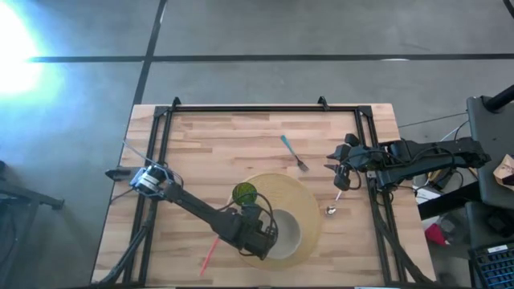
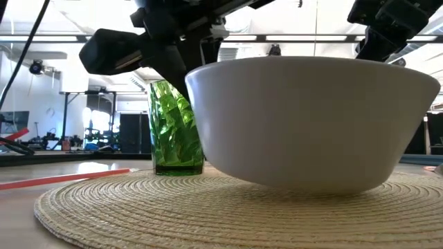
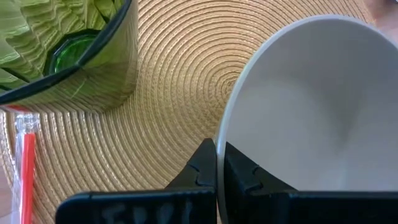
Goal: Pick & Place Utensil
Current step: Put the white bowl on the brown mat to the bottom right of the green cup, then put the blue fork into the white bowl on the brown mat
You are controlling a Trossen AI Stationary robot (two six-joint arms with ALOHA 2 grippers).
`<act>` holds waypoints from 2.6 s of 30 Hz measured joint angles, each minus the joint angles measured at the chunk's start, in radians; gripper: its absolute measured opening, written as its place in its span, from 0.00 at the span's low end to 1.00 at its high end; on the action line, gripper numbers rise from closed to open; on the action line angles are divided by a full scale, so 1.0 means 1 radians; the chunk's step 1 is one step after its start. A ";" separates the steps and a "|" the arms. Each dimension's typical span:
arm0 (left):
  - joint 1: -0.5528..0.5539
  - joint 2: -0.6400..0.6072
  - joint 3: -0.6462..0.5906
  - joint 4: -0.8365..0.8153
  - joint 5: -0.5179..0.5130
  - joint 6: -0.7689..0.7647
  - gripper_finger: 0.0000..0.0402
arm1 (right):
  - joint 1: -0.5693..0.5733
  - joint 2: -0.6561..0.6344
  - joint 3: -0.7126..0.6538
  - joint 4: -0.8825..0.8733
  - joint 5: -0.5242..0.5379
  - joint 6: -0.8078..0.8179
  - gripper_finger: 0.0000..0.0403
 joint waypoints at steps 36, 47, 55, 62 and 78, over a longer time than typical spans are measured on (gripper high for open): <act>0.000 -0.002 0.000 -0.025 0.029 0.140 0.24 | 0.000 0.000 0.000 -0.021 -0.001 0.044 0.37; 0.005 -0.026 0.000 -0.030 0.044 0.227 0.35 | 0.000 0.000 0.000 -0.021 -0.001 0.044 0.37; 0.009 -0.078 0.000 -0.052 0.046 0.249 0.36 | 0.000 0.000 0.000 -0.021 -0.004 0.044 0.37; 0.013 -0.127 0.000 -0.048 0.047 0.284 0.36 | 0.000 0.000 0.000 -0.021 -0.010 0.044 0.37; 0.013 -0.266 0.000 0.108 -0.037 0.578 0.36 | 0.002 -0.001 0.037 -0.016 -0.168 0.107 0.37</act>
